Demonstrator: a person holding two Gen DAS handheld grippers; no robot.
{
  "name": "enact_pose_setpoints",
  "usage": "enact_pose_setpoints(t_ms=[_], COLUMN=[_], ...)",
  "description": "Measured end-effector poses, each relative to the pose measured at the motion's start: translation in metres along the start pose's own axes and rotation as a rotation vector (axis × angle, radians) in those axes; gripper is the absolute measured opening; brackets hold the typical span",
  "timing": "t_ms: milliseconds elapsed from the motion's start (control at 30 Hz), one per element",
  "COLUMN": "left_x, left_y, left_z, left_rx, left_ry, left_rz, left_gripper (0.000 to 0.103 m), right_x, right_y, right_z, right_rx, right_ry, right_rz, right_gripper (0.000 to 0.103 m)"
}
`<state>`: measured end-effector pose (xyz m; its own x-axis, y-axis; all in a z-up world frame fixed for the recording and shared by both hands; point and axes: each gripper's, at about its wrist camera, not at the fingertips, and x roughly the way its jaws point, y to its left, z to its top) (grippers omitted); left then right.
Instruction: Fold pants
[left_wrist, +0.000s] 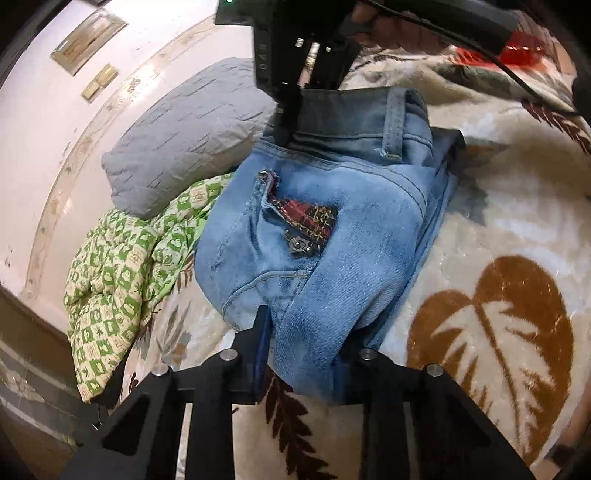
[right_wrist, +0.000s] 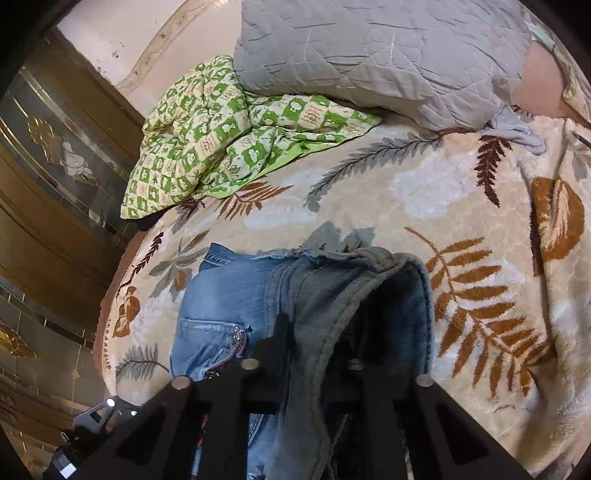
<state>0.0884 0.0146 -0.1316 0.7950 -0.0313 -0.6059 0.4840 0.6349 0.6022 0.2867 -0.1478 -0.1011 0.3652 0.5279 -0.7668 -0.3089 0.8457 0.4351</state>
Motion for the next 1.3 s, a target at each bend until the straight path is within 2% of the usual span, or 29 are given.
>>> enact_pose_setpoints(t_ms=[267, 300, 333, 400, 500, 600, 700, 800, 833, 867, 900, 933, 967, 1000, 1067, 1133, 1167, 1300], left_x=[-0.005, -0.007, -0.006, -0.005, -0.002, 0.0, -0.002, -0.008, -0.009, -0.013, -0.019, -0.025, -0.034, -0.038, -0.045, -0.046, -0.045, -0.026], left_y=[-0.001, -0.001, 0.0, 0.002, -0.002, -0.001, -0.002, -0.002, -0.001, 0.001, 0.004, 0.007, 0.013, 0.019, 0.037, 0.055, 0.068, 0.12], left_z=[-0.003, -0.004, -0.006, -0.011, -0.01, -0.011, -0.01, -0.009, -0.009, -0.008, -0.008, -0.008, -0.008, -0.008, -0.006, -0.004, -0.002, 0.006], left_rx=[-0.033, -0.031, -0.034, -0.049, -0.039, -0.046, -0.051, -0.053, -0.054, -0.06, -0.074, -0.093, -0.121, -0.143, -0.211, -0.288, -0.344, -0.599], left_ry=[-0.01, -0.011, -0.01, 0.005, 0.019, 0.021, 0.012, -0.013, -0.014, -0.018, -0.029, -0.047, -0.074, -0.089, -0.091, -0.088, -0.088, -0.065], left_rz=[-0.003, -0.004, -0.009, -0.034, -0.033, -0.034, -0.023, -0.021, -0.022, -0.023, -0.026, -0.026, -0.022, -0.025, -0.048, -0.069, -0.089, -0.219], left_gripper=[0.018, 0.015, 0.008, 0.007, 0.006, 0.006, 0.007, 0.015, 0.022, 0.031, 0.055, 0.079, 0.084, 0.085, 0.086, 0.094, 0.095, 0.096], right_x=[-0.008, -0.011, -0.014, -0.016, -0.007, -0.001, -0.006, -0.014, -0.018, -0.023, -0.029, -0.033, -0.039, -0.046, -0.062, -0.076, -0.081, -0.095], right_y=[-0.02, -0.024, -0.027, -0.041, -0.056, -0.049, -0.047, -0.044, -0.042, -0.04, -0.037, -0.036, -0.036, -0.035, -0.032, -0.033, -0.033, -0.028], right_z=[0.001, 0.0, -0.001, -0.003, -0.007, -0.008, -0.005, -0.005, -0.006, -0.007, -0.009, -0.011, -0.013, -0.017, -0.025, -0.034, -0.04, -0.081], right_rx=[0.025, 0.027, 0.029, 0.061, 0.129, 0.098, 0.094, 0.079, 0.069, 0.056, 0.038, 0.027, 0.016, 0.007, -0.021, -0.029, -0.03, -0.091], right_ry=[-0.013, -0.024, -0.033, -0.037, -0.026, -0.023, -0.015, 0.002, -0.002, -0.008, -0.017, -0.022, -0.031, -0.052, -0.105, -0.12, -0.132, -0.158], right_rz=[0.0, 0.007, 0.013, 0.024, 0.051, 0.009, 0.037, 0.063, 0.059, 0.046, 0.024, 0.015, 0.01, 0.005, 0.008, 0.026, 0.037, 0.058], right_gripper=[0.005, 0.005, 0.005, 0.005, 0.005, 0.005, 0.006, 0.01, 0.014, 0.016, 0.025, 0.049, 0.069, 0.095, 0.097, 0.097, 0.097, 0.097])
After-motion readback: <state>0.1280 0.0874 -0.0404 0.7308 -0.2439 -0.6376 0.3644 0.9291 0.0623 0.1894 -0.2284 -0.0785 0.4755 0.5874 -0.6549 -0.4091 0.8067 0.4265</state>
